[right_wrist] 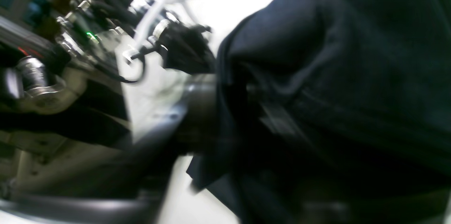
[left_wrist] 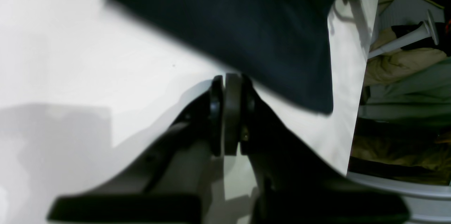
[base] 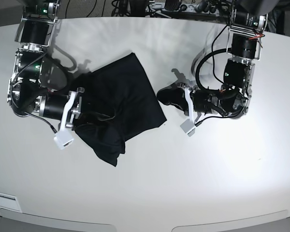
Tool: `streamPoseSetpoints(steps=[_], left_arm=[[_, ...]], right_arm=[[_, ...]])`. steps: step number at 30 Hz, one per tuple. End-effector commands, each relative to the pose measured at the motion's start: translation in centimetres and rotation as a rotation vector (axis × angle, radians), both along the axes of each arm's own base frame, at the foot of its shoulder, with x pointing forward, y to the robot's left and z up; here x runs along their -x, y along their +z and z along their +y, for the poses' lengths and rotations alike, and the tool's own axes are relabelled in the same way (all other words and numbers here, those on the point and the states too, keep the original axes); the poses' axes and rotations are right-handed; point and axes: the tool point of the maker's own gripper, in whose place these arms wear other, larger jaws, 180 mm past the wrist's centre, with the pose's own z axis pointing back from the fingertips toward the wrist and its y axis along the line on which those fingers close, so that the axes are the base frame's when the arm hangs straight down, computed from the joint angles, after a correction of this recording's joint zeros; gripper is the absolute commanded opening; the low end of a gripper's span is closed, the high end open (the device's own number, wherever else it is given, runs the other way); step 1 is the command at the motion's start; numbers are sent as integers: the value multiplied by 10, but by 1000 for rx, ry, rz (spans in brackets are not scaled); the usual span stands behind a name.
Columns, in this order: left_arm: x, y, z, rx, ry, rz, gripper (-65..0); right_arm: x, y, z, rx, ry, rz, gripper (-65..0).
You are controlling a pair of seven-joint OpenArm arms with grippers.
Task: Fold the T-shirt properly
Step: 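Lift the sleeve end with the right gripper and fold it over the hem, then grasp the folded bundle's edges with both grippers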
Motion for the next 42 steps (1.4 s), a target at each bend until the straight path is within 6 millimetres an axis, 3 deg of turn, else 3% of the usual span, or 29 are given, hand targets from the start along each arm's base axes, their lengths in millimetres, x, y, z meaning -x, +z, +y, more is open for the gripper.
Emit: streamPoseSetpoints(steps=[1,2,7,12,15,19,20,22,25,27,30,35,42], left_arm=[[-11,15,-1,28,1,-44,-618],[-11,15,-1,28,1,-44,-618],[-11,16,-2,35,1,-44,-618],[-17,22,-2,37,1,-59,-618],[-23,31,-1,61,5,-75,-618],[-24,39,1,94,10,-76,-618],[-24,39,3,93,10,-75,-618],[-24,38,6,83,11,-75,-618],[-25,37,13,66,16,-75,-618],[-25,37,17,58,18,-75,-618],[-25,37,17,57,18,-75,-618],[-25,37,17,58,19,-76,-618],[-25,38,16,66,19,-75,-618]], right_arm=[[-2,15,12,-39,35,-44,-254],[3,13,23,-38,76,-37,-210],[25,14,71,-9,279,-48,-205],[19,27,83,11,338,-101,-220],[-2,47,75,16,301,-168,-335],[-41,85,43,-6,164,-275,-650],[-49,93,32,-17,117,-293,-650],[-73,87,-1,66,-40,-311,-650],[-100,60,-57,261,-277,-297,-650],[-100,42,-84,305,-390,-221,-650],[-85,6,-104,392,-433,-121,-650],[-55,-29,-88,361,-389,-44,-650],[-46,-32,-49,235,-354,-59,-650]])
